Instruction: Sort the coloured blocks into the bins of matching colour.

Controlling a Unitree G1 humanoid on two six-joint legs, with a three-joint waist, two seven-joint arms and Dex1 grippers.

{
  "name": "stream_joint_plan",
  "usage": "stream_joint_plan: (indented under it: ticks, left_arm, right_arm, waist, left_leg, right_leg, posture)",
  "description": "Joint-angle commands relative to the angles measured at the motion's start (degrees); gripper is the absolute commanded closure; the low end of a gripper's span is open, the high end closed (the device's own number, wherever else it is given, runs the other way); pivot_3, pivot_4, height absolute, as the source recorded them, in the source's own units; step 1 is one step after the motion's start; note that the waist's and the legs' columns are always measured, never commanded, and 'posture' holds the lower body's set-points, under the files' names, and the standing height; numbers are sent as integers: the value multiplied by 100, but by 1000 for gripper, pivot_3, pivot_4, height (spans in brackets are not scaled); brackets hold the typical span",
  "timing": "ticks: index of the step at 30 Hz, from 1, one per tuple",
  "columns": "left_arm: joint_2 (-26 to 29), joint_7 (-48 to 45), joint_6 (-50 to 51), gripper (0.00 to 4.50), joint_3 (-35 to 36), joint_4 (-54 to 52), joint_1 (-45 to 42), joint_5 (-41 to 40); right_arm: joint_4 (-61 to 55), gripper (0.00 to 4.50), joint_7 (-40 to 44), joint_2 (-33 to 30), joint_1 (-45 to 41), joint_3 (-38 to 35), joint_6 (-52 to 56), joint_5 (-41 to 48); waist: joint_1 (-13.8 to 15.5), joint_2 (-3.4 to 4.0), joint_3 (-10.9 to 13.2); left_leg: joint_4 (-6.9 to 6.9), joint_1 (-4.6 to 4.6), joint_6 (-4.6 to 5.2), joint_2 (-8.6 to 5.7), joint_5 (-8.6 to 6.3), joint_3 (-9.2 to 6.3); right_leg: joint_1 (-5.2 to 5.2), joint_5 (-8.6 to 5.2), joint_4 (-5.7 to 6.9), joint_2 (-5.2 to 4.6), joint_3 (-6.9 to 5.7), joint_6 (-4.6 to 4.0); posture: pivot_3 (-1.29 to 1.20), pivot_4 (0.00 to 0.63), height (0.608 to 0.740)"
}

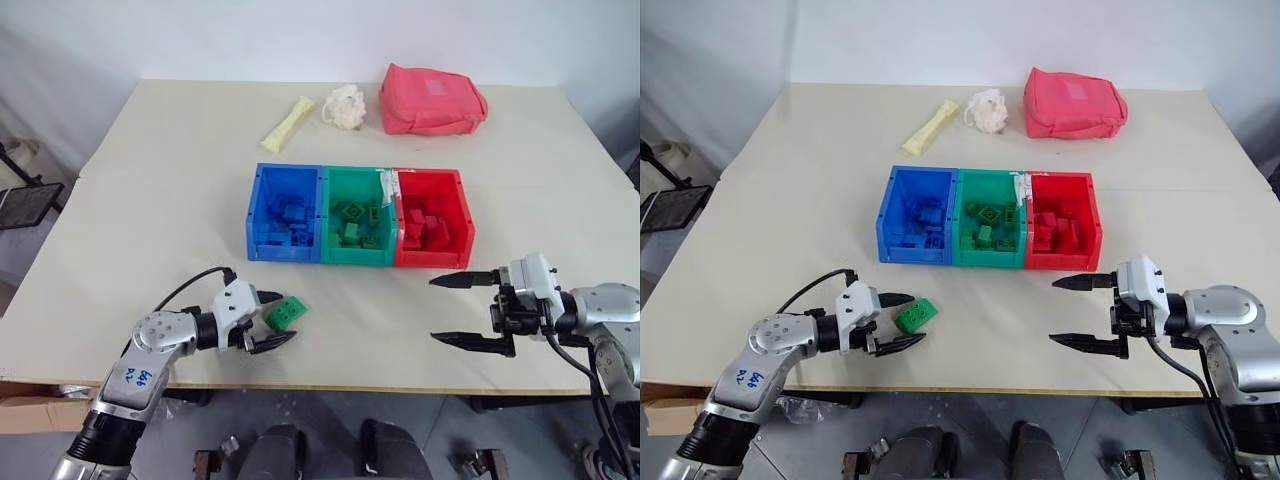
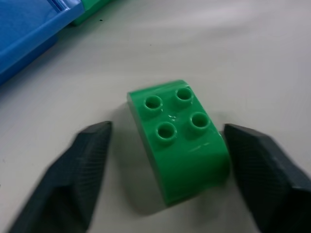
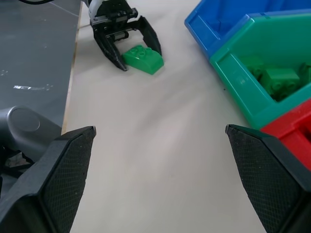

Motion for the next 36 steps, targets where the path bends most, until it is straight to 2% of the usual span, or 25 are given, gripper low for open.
stream_joint_plan:
  ticks: [1, 4, 8, 15, 19, 24, 26, 29, 33, 36]
  left_arm:
    - [-63, 2, 112, 2126, -93, -159, -123, -34]
    - [-82, -24, 157, 3036, -81, -245, -137, -106]
    - [-204, 7, 158, 3023, -65, -389, -288, -204]
    - [-830, 390, 653, 3023, -72, -582, -1333, -461]
    - [-1344, 785, 565, 3023, -102, 31, -2240, -299]
    - [-1800, 902, -115, 3023, -235, 1256, -3082, -12]
    - [-1986, 990, -429, 2287, -278, 1989, -3487, 176]
    - [-2184, 925, -848, 1412, -240, 2719, -3852, 227]
    - [-2333, 581, -1154, 173, -251, 3131, -4015, 138]
    - [-2329, 422, -1227, 41, -236, 3245, -4073, 165]
  right_arm:
    - [-266, 0, -63, -56, 94, -276, -55, 121]
    - [-324, 0, -112, -24, 220, -332, -64, 122]
    - [-348, 0, -229, -17, 315, -384, -92, 94]
    - [-424, 0, -462, 53, 428, -525, -123, 124]
    - [-527, 0, -746, 211, 486, -678, -102, 219]
    - [-741, 0, -1068, 420, 542, -752, -77, 281]
    - [-843, 0, -1174, 483, 609, -755, -78, 273]
    - [-996, 0, -1322, 549, 728, -785, -54, 274]
    - [-1120, 0, -1462, 591, 898, -837, -73, 263]
    - [-1190, 0, -1552, 597, 931, -855, -67, 282]
  waist:
    - [1, 0, 0]
    - [-4, 0, 0]
    - [2, 0, 0]
    - [34, 0, 0]
    - [83, -3, 2]
    - [128, -4, 2]
    - [158, -4, 3]
    - [161, -7, 4]
    - [153, -8, 5]
    - [146, -9, 5]
  left_leg:
    - [1, 0, 0, -1, 0, 0]
    - [0, 0, 0, 0, 0, -1]
    - [1, -1, 0, 1, 0, 0]
    - [9, -3, 1, -4, 0, -3]
    - [22, -10, 2, -4, 1, -2]
    - [18, -3, 4, -6, 2, 10]
    - [21, -7, 5, -6, 3, 16]
    - [23, -9, 9, -10, 4, 21]
    - [21, -9, 10, -9, 4, 23]
    - [21, -9, 10, -8, 4, 26]
  right_leg:
    - [0, 0, 0, 0, 0, 0]
    - [0, 0, 0, 0, 0, 0]
    - [0, 0, 0, 0, 0, 0]
    - [4, 2, 2, 2, 0, 3]
    - [4, 2, 3, 16, -7, 3]
    - [4, 3, 5, 20, -15, 6]
    - [4, 3, 3, 25, -33, 6]
    - [4, 6, 1, 23, -37, 12]
    - [2, 7, 0, 23, -39, 14]
    - [2, 7, 1, 24, -39, 14]
  posture:
    - [0, 150, 740]
    - [0, 150, 740]
    - [0, 150, 740]
    - [0, 150, 740]
    - [0, 150, 740]
    - [0, 150, 740]
    - [0, 150, 740]
    - [0, 150, 740]
    - [0, 150, 740]
    - [0, 150, 740]
